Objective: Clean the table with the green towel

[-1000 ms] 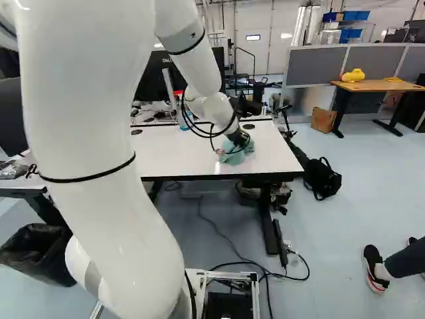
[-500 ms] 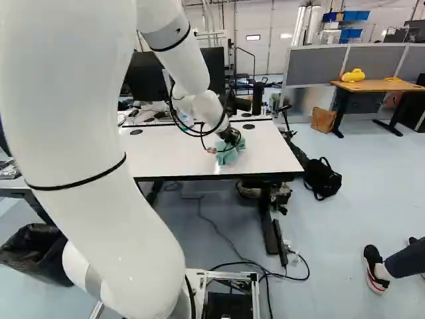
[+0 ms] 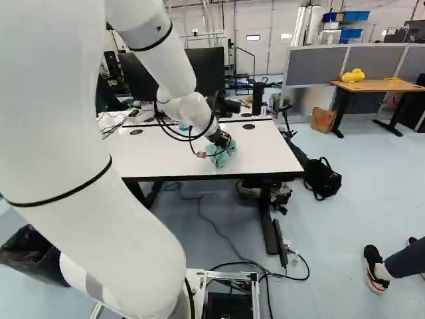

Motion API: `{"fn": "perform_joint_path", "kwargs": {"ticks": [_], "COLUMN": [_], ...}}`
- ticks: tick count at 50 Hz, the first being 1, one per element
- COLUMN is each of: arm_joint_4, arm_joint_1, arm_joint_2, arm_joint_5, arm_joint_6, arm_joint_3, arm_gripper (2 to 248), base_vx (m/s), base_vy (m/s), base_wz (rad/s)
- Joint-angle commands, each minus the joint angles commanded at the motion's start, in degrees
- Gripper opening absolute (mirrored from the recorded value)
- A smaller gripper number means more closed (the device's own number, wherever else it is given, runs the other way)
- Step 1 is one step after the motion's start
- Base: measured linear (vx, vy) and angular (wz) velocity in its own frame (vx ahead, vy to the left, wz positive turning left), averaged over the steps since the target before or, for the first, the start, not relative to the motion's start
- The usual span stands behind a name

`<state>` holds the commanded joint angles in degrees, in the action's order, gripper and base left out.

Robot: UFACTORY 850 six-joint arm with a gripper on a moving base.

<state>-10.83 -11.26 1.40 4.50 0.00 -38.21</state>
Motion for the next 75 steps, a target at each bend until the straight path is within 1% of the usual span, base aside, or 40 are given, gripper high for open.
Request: {"fn": "perform_joint_path", "kwargs": {"ticks": [6, 39, 56, 75], "arm_joint_4": [0.0, 0.0, 0.0, 0.0], "arm_joint_1": [0.56, 0.73, 3.84, 7.77], "arm_joint_2": [-0.62, -0.98, -3.1, -3.34], "arm_joint_5": [0.0, 0.0, 0.0, 0.0], "arm_joint_6": [0.0, 0.0, 0.0, 0.0], "arm_joint_3": [0.64, 0.66, 0.4, 0.63], "arm_gripper": [40, 40, 40, 40], "base_vx": [0.0, 0.0, 0.0, 0.0], "base_vy": [0.0, 0.0, 0.0, 0.0], "base_wz": [0.0, 0.0, 0.0, 0.0]}}
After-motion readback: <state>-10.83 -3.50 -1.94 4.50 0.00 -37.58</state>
